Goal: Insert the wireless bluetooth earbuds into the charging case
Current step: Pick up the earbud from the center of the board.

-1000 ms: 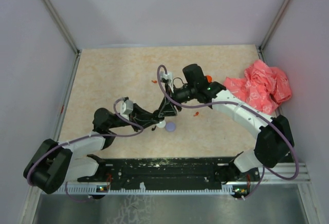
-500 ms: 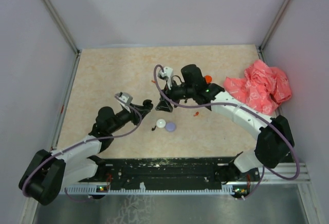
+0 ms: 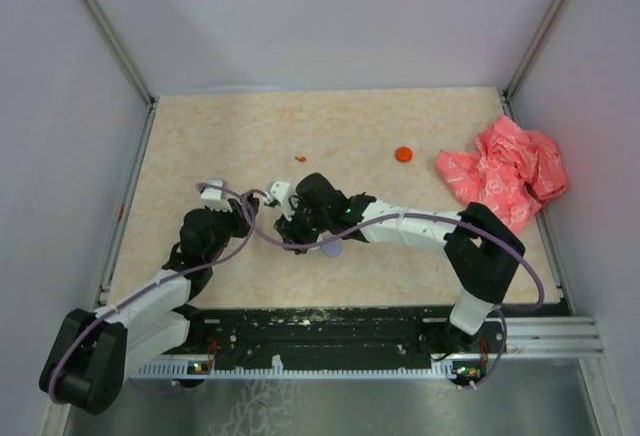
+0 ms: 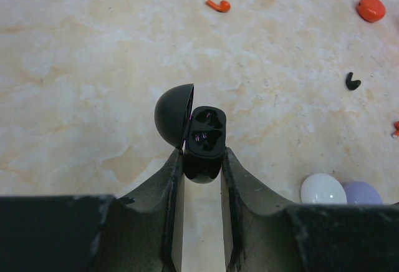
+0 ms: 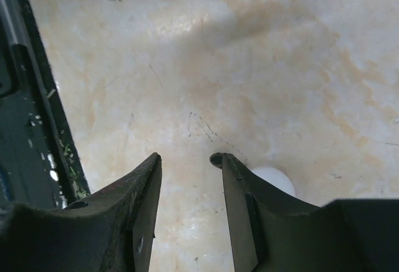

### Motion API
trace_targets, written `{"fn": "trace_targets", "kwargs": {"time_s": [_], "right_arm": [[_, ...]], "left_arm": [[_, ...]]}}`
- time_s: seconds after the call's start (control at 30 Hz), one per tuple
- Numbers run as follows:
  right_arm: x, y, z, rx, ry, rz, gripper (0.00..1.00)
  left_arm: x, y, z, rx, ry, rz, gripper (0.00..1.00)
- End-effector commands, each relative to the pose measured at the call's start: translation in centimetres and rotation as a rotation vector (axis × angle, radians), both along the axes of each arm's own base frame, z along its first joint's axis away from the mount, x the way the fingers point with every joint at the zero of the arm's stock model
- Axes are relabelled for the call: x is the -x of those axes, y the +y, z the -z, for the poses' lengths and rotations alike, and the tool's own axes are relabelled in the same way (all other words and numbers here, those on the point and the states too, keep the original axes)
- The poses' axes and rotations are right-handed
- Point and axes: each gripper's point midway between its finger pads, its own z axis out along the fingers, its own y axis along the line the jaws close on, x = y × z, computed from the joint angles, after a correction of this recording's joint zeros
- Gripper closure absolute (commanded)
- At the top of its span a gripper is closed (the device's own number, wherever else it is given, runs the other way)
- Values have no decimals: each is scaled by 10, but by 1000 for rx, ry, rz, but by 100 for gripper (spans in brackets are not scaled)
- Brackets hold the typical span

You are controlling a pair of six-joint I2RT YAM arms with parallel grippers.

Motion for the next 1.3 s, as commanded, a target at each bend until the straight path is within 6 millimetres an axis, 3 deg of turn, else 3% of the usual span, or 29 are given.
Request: {"fn": "trace_targets", "kwargs": {"time_s": [0.0,0.2,0.3,0.53,1.27], "right_arm": [[-9,14,21,65,-89,40,57],[-6,15,50,174,-125,52,58],[-6,15,55,199,-142,59,59],[-7,13,63,241,-157,64,61],[-7,4,85,328,-143,71,82]], "left_arm": [[0,16,2,44,8,-81,100],[1,32,-1,72,-15,-159,100],[2,34,-5,75,-36,-167,100],[3,33,-6,81,-43,-159,100],[4,25,-4,92,-44,-114,100]]}}
